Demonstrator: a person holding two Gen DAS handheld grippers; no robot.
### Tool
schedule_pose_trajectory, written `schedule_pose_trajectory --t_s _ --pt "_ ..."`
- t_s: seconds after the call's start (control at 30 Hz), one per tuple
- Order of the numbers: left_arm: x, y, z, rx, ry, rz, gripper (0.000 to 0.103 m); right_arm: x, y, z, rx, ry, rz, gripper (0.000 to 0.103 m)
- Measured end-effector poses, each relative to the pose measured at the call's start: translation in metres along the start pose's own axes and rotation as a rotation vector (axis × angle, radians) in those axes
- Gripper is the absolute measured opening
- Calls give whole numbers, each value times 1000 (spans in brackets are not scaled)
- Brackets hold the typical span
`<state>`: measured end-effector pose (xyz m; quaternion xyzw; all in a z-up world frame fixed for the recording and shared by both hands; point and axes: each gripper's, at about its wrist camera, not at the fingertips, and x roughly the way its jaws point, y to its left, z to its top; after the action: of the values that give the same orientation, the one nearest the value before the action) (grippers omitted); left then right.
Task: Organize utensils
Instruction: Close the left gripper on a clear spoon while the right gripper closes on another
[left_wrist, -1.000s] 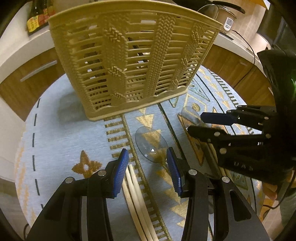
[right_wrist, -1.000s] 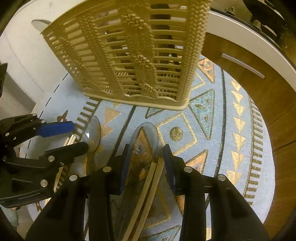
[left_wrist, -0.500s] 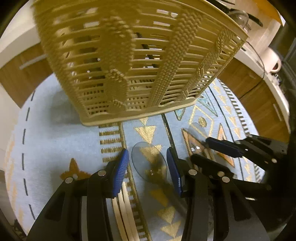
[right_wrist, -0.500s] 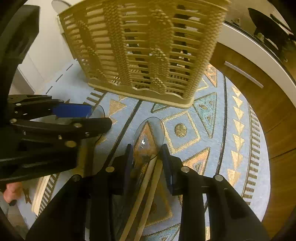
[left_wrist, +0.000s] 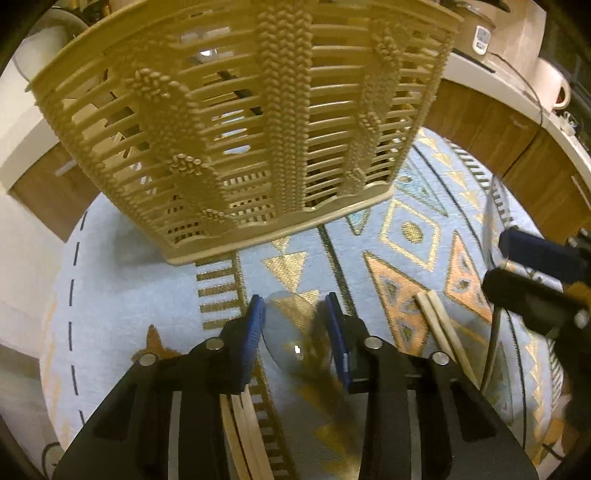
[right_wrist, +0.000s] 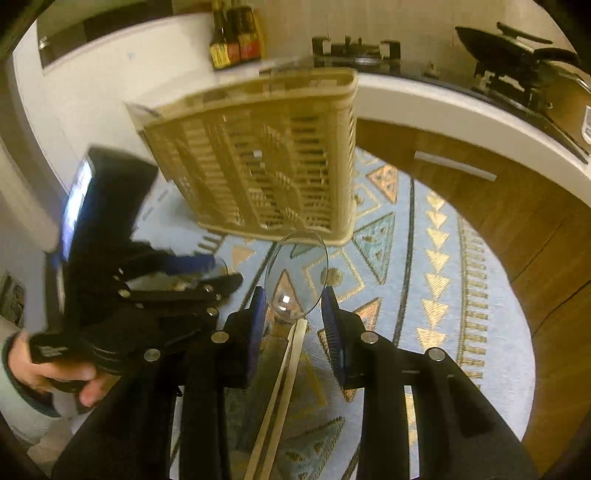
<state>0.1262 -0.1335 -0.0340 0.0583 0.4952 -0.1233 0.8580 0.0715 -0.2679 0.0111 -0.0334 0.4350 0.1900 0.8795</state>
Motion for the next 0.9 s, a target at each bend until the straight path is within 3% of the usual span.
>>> schedule_pose_trajectory --t_s 0.2,0.27,0.33,0.43,0.57,0.73,0.9 --pt "-66 2 -7 -8 -199 -80 29 -38 2 9 11 -104 26 27" --pt "-96 9 -5 -14 -275 -89 29 -51 2 15 18 -138 41 0" --pt "-134 18 2 -26 -384 -94 29 -65 3 27 33 -179 48 0" --pt "-167 26 19 -41 -467 -112 29 -75 8 47 14 -207 60 0" --pt "-182 36 23 -45 -494 -101 29 -62 7 56 -17 -147 97 1" --pt "-173 57 8 -75 -458 -120 29 -15 -1 43 54 50 152 9" --pt "-162 87 -6 -100 -439 -112 29 36 26 23 8 221 161 12"
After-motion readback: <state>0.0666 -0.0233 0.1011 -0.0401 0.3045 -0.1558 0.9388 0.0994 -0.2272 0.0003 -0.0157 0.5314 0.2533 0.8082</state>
